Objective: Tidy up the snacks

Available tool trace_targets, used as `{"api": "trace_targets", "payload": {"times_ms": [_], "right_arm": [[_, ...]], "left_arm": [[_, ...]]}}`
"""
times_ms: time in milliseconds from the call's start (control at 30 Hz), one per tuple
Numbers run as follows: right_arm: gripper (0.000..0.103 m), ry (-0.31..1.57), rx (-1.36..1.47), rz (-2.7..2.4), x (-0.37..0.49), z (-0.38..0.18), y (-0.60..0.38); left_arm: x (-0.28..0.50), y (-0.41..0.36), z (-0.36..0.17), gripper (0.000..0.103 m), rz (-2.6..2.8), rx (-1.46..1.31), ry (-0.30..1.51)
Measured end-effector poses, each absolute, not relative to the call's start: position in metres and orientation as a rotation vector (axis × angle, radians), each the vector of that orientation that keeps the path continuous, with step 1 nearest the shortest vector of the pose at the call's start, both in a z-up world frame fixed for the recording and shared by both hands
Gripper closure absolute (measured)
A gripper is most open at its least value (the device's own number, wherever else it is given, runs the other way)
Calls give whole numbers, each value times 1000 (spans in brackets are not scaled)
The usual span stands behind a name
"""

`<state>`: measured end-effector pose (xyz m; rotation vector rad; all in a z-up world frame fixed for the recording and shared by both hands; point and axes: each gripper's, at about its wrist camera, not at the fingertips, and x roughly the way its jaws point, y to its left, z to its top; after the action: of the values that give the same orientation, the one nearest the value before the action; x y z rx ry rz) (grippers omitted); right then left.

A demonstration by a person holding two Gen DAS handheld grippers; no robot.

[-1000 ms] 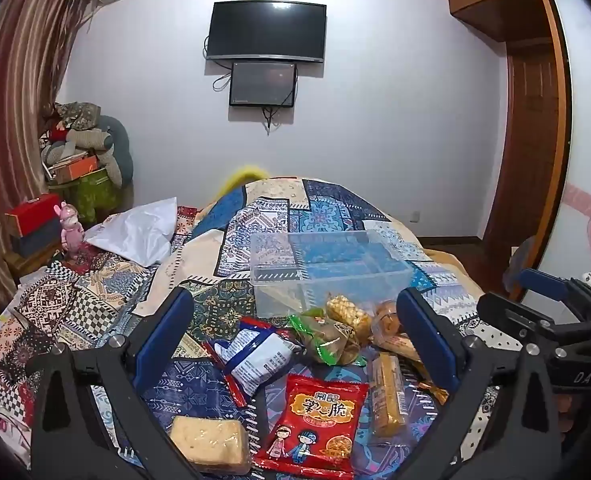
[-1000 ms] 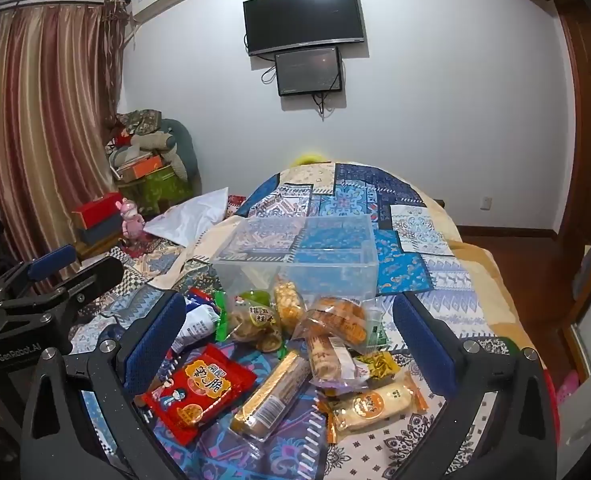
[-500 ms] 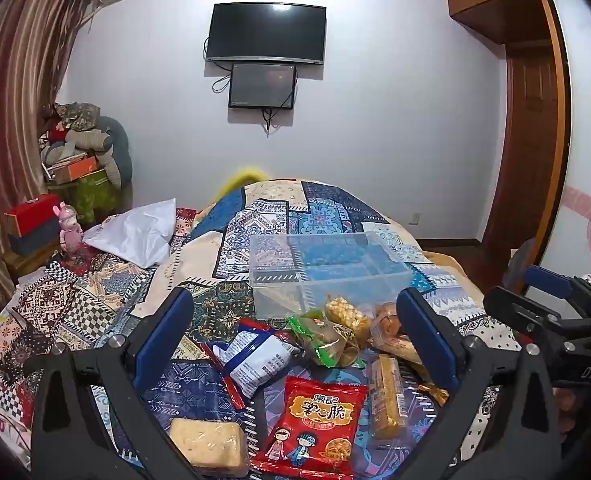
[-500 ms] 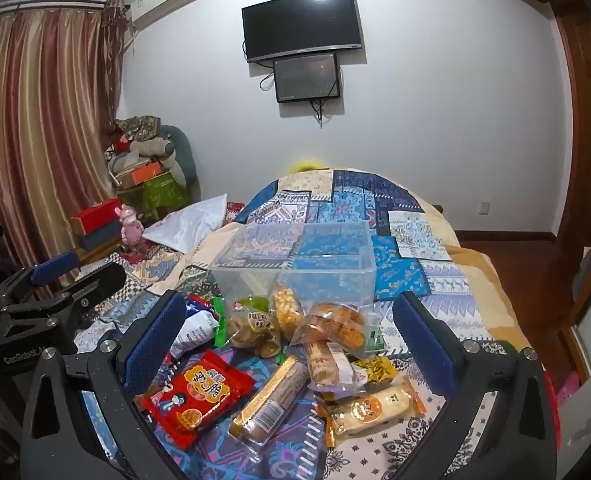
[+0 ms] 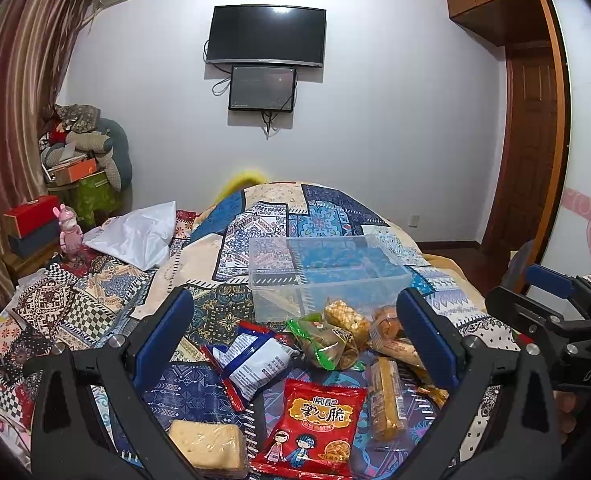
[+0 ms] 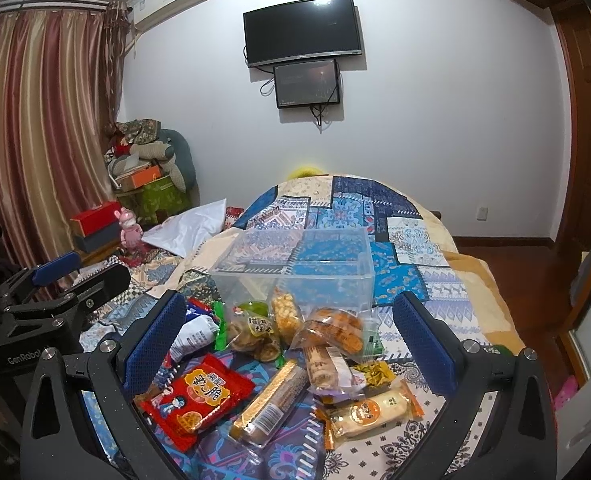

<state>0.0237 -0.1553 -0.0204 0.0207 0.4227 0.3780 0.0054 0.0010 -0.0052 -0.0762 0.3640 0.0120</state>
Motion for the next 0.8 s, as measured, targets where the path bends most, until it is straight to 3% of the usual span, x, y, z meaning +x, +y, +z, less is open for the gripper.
{"api": "trace_targets", "payload": {"times_ms": [800], "right_arm": [[0, 410, 19, 376, 21, -17, -155]], "left_arm": [[1, -1, -2, 0, 14, -73, 348]]}}
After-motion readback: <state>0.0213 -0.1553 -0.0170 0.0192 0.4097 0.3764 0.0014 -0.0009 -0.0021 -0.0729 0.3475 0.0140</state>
